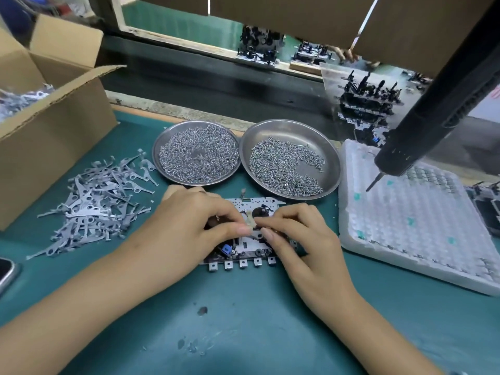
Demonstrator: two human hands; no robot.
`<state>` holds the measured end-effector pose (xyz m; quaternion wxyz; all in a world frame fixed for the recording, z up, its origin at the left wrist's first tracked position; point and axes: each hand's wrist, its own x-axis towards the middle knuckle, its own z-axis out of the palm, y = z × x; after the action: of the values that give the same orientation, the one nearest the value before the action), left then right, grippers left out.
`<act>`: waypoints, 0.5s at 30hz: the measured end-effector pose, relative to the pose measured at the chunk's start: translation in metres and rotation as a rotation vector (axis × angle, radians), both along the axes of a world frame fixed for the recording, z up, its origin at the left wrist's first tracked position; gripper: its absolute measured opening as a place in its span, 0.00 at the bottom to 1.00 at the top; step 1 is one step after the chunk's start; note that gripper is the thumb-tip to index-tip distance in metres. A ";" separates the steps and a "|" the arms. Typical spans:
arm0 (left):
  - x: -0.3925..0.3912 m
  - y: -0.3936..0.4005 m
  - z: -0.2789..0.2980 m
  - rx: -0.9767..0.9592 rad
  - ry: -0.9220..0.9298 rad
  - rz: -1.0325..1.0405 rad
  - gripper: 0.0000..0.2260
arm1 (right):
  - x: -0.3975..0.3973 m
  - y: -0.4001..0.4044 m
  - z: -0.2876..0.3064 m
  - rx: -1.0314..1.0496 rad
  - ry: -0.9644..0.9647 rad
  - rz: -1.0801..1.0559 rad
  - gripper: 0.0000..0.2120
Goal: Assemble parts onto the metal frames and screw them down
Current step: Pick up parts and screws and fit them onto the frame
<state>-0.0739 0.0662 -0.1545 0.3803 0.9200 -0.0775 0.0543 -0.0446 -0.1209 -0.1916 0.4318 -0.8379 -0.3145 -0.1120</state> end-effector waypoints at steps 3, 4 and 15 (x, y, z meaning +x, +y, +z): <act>-0.002 0.002 -0.001 0.008 0.074 0.024 0.08 | -0.001 -0.001 -0.002 0.050 -0.043 0.033 0.08; -0.003 0.003 -0.001 0.012 0.106 0.033 0.07 | -0.001 -0.002 -0.002 0.056 -0.046 0.051 0.08; -0.004 0.002 0.001 0.033 0.199 0.027 0.08 | -0.003 -0.005 -0.002 0.028 -0.042 0.115 0.08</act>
<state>-0.0783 0.0681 -0.1538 0.3703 0.9279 -0.0278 -0.0336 -0.0477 -0.1259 -0.1939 0.4423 -0.8099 -0.3695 -0.1089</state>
